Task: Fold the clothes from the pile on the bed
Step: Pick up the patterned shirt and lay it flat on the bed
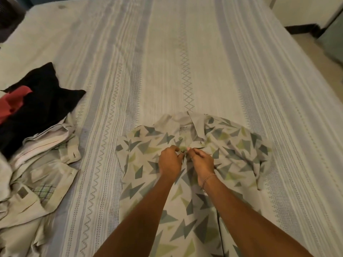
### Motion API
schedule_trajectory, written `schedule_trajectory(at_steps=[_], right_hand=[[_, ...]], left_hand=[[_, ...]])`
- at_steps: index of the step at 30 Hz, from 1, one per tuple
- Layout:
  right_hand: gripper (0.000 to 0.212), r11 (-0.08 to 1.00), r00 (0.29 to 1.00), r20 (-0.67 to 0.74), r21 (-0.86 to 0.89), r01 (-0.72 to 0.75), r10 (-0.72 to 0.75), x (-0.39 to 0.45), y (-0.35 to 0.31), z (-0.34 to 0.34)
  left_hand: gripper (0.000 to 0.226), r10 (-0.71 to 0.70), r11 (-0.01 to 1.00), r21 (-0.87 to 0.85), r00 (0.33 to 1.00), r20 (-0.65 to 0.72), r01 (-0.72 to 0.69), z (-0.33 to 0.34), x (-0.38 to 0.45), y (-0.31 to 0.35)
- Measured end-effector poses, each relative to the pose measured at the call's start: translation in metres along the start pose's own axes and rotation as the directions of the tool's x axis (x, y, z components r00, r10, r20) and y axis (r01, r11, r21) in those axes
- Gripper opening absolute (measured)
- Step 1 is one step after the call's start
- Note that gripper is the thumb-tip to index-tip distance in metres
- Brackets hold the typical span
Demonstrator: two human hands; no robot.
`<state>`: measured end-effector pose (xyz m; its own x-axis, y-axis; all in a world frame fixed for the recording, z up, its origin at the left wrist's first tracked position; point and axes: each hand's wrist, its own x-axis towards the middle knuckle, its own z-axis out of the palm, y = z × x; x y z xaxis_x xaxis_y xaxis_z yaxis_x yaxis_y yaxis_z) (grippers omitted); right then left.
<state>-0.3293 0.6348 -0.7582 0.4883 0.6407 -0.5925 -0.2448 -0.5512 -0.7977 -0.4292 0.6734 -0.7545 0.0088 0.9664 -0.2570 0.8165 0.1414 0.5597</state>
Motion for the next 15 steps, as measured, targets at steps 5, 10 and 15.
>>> schedule_trajectory(at_steps=[5,10,15], right_hand=[[0.008,0.997,1.0,-0.028,0.082,-0.002,0.004,0.006,0.008,0.005],[0.015,0.999,0.999,-0.044,0.015,0.03,-0.029,0.006,0.018,0.005],[0.008,0.999,0.999,-0.031,0.016,0.032,-0.031,0.009,0.021,0.006]], left_hand=[[0.022,0.051,0.998,-0.031,0.997,-0.055,-0.053,0.006,0.005,0.0],[0.008,-0.067,0.933,-0.354,0.998,-0.007,0.061,0.01,0.012,-0.005],[0.008,-0.025,0.836,-0.539,0.988,0.151,0.103,0.012,0.018,-0.02]])
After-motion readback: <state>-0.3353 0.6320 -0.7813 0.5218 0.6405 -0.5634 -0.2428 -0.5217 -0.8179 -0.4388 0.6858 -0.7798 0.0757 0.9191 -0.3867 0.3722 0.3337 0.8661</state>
